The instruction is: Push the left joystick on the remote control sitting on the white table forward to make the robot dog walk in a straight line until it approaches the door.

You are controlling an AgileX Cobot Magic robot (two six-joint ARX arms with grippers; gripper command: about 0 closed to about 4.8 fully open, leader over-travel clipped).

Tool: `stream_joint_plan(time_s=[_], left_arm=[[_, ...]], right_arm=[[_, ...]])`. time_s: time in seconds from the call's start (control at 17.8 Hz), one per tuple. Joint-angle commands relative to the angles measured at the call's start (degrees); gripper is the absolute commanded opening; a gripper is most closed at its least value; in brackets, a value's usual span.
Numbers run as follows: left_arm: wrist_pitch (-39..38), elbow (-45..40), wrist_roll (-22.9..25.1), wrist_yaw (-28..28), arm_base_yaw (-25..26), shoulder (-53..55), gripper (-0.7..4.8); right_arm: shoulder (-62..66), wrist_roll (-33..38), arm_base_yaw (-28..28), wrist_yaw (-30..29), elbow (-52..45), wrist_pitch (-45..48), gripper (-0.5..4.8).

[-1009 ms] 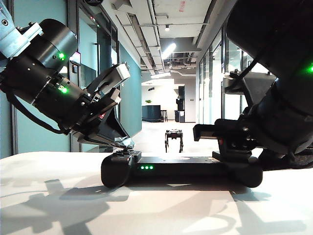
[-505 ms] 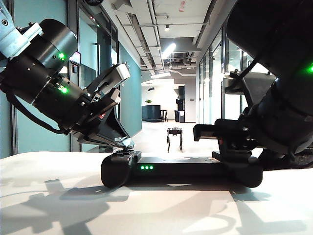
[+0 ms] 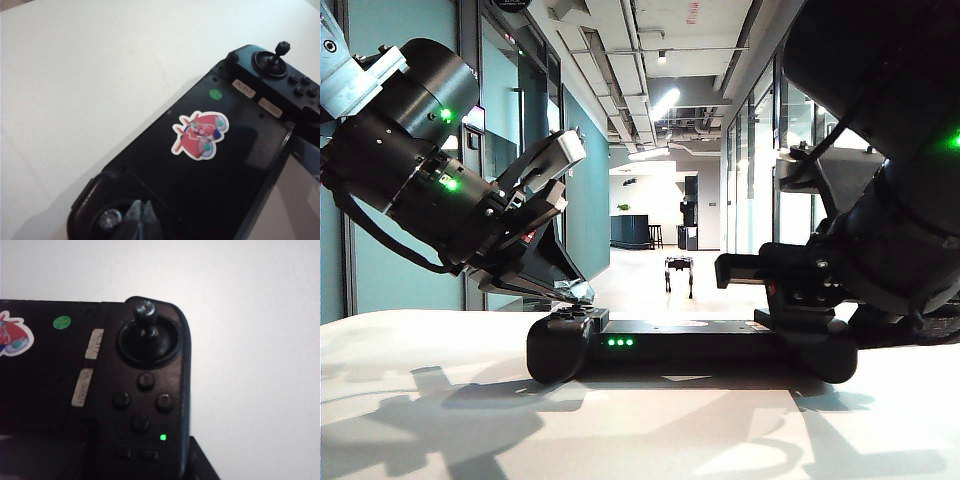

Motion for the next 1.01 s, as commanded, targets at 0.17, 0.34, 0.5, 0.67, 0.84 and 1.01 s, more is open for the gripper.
stream_joint_plan(time_s=[0.17, 0.34, 0.5, 0.67, 0.84, 1.01], left_arm=[[-6.93, 0.28, -0.63, 1.57, 0.07, -3.58, -0.06], [-13.03, 0.28, -1.31, 1.55, 0.07, -10.91, -0.06], [-19.41, 0.28, -5.09, 1.11, 0.07, -18.91, -0.06], [-26.4, 0.31, -8.63, -3.17, 0.07, -26.67, -0.06], [-32.13, 0.31, -9.09, -9.53, 0.04, -32.15, -0.06], [-33.59, 0.31, -10.19, -10.03, 0.04, -35.28, -0.06]], right_arm=[[-0.28, 0.2, -0.04, -0.46, 0.13, 0.57, 1.07], [-0.28, 0.22, -0.04, -0.46, 0.13, 0.57, 1.07], [-0.28, 0.2, -0.04, -0.46, 0.13, 0.59, 1.07], [-0.26, -0.48, -0.04, -0.46, 0.13, 0.57, 1.07], [-0.24, -1.51, -0.07, -0.46, 0.13, 0.59, 1.31], [-0.26, -1.51, -0.04, -0.48, 0.13, 0.59, 2.07]])
